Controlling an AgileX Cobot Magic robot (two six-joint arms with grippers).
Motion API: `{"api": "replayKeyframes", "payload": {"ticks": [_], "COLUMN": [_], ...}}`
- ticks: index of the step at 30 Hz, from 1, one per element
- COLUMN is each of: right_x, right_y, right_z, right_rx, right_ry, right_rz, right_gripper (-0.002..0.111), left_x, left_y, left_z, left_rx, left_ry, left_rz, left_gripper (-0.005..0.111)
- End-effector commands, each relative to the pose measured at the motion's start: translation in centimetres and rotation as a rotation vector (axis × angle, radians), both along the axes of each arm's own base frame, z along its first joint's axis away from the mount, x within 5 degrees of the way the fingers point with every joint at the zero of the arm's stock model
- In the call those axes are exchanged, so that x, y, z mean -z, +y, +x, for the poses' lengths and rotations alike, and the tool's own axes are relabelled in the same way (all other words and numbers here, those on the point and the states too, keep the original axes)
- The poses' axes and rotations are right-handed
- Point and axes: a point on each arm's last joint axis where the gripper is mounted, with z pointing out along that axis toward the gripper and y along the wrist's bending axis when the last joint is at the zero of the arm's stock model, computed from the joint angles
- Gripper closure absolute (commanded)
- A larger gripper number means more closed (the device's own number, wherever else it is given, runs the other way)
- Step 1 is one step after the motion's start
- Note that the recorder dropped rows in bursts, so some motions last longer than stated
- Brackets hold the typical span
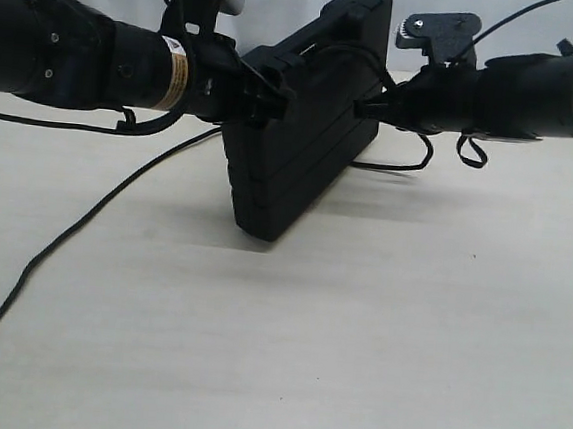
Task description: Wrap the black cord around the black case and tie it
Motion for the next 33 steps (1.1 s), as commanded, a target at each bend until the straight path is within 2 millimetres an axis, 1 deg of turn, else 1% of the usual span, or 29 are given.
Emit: {"api": "replayKeyframes", "payload": {"ticks": [1, 4, 8, 11, 14, 16, 17, 19, 22, 24, 28, 33], "right_x": [-0.4, -0.4, -0.4, -0.8, -2.4, -3.6, -3.9, -3.7, -2.6, -2.1, -2.2, -3.2], "right_y": [1.8, 2.7, 3.4, 3.1, 2.5, 2.5, 2.5, 2.2, 1.8, 1.5, 1.0, 0.4], "right_z": [-0.7, -1.0, -1.6, -2.5, -3.9, -4.7, -5.3, -5.9, -6.6, -6.9, -6.7, -5.9], "right_rx": [-0.041, -0.063, -0.111, -0.144, -0.172, -0.194, -0.214, -0.216, -0.206, -0.199, -0.157, -0.058], "right_ry": [-0.012, -0.026, -0.036, -0.045, -0.079, -0.102, -0.102, -0.092, -0.056, -0.043, -0.054, -0.105], "right_rz": [-0.033, -0.096, -0.165, -0.197, -0.232, -0.209, -0.194, -0.202, -0.23, -0.251, -0.299, -0.311], "right_gripper": [0.104, 0.104, 0.104, 0.104, 0.104, 0.104, 0.104, 0.104, 0.104, 0.104, 0.104, 0.104], "left_x": [-0.5, -0.5, -0.5, -0.5, -0.5, -0.4, -0.4, -0.4, -0.4, -0.4, -0.4, -0.4], "left_y": [-0.9, -0.9, -0.9, -0.8, -0.7, -0.6, -0.6, -0.6, -0.6, -0.6, -0.6, -0.6], "left_z": [-0.5, -0.5, -0.5, -0.4, -0.4, -0.3, -0.3, -0.3, -0.3, -0.3, -0.3, -0.3], "left_rx": [0.043, 0.043, 0.043, 0.026, 0.028, 0.015, 0.015, 0.014, 0.014, 0.014, 0.014, 0.017], "left_ry": [0.017, 0.017, 0.016, 0.014, 0.012, 0.009, 0.008, 0.008, 0.008, 0.008, 0.008, 0.008], "left_rz": [-0.083, -0.083, -0.08, -0.069, -0.064, -0.053, -0.048, -0.047, -0.047, -0.047, -0.047, -0.049], "left_gripper": [0.107, 0.107, 0.107, 0.107, 0.107, 0.107, 0.107, 0.107, 0.107, 0.107, 0.107, 0.107]}}
